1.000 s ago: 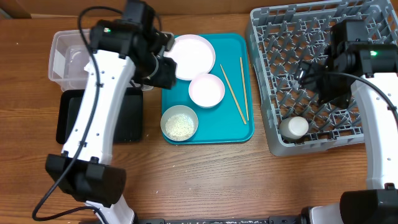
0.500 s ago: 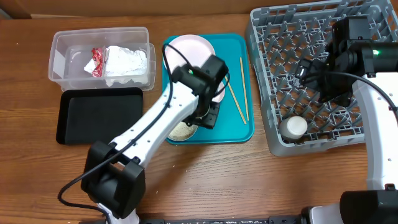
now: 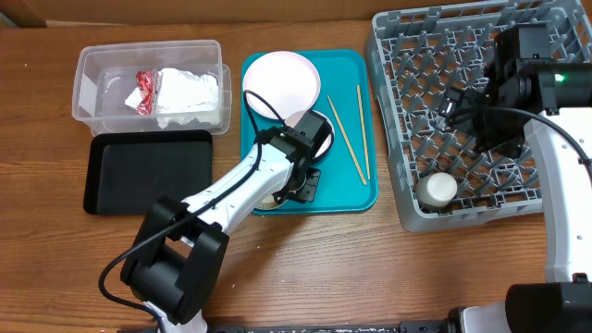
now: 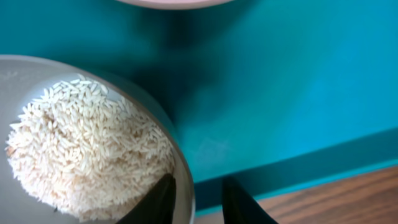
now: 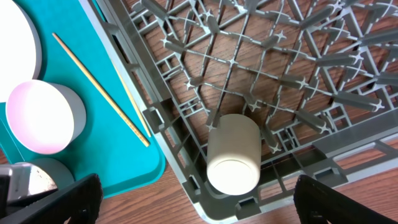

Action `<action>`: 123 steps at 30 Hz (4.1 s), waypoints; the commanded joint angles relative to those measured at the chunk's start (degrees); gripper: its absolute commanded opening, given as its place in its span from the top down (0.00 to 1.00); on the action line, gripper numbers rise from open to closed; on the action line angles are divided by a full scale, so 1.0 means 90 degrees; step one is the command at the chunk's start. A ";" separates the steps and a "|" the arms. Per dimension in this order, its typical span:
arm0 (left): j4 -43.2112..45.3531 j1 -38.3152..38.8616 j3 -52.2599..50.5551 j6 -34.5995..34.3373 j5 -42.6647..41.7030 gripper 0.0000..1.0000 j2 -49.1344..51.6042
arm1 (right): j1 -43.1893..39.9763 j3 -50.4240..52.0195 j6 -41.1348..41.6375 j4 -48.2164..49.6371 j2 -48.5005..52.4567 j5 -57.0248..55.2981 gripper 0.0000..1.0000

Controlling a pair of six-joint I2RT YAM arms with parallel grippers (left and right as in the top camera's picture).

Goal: Sort waste into correct bins and load items into the dishwasher
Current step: 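Grasp the bowl of rice with the left gripper and lift it, then tip the bowl over the black tray to pour out the rice, then set the emptied bowl back on the teal tray with the left gripper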

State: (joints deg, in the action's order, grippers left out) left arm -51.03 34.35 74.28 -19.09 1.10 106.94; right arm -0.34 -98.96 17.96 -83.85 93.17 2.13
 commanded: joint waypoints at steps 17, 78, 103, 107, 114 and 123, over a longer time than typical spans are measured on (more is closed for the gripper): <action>-0.0998 -0.0197 0.0602 0.0075 0.0104 0.96 -0.0017 | -0.0005 -0.0085 -0.0041 -0.0100 -0.0056 0.0010 0.00; -0.0338 -0.8301 -0.0833 0.2691 -1.0195 0.96 0.0503 | -0.0005 -0.0085 -0.0041 -0.0202 -0.0056 0.0010 0.00; -0.0209 -0.8213 -0.0741 0.2902 -0.9598 0.96 0.0391 | -0.0005 -0.0085 -0.0185 -0.0316 -0.0056 0.0007 0.00; -0.0877 -0.8177 -0.0510 0.3463 -0.9617 0.96 0.0330 | -0.0005 -0.0085 -0.0189 -0.0364 -0.0056 0.0005 0.00; -0.1778 -0.7987 0.0306 0.3575 -0.7730 0.96 0.0097 | -0.0005 -0.0085 -0.0189 -0.0359 -0.0056 0.0005 0.00; -0.3628 -0.7111 0.1120 0.5605 -0.8184 0.96 -0.0134 | -0.0005 -0.0085 -0.0209 -0.0335 -0.0056 0.0007 0.00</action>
State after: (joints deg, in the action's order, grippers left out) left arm -82.00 -33.67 81.52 23.16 -73.63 108.90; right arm -0.34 -98.96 16.47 -87.02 93.17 2.17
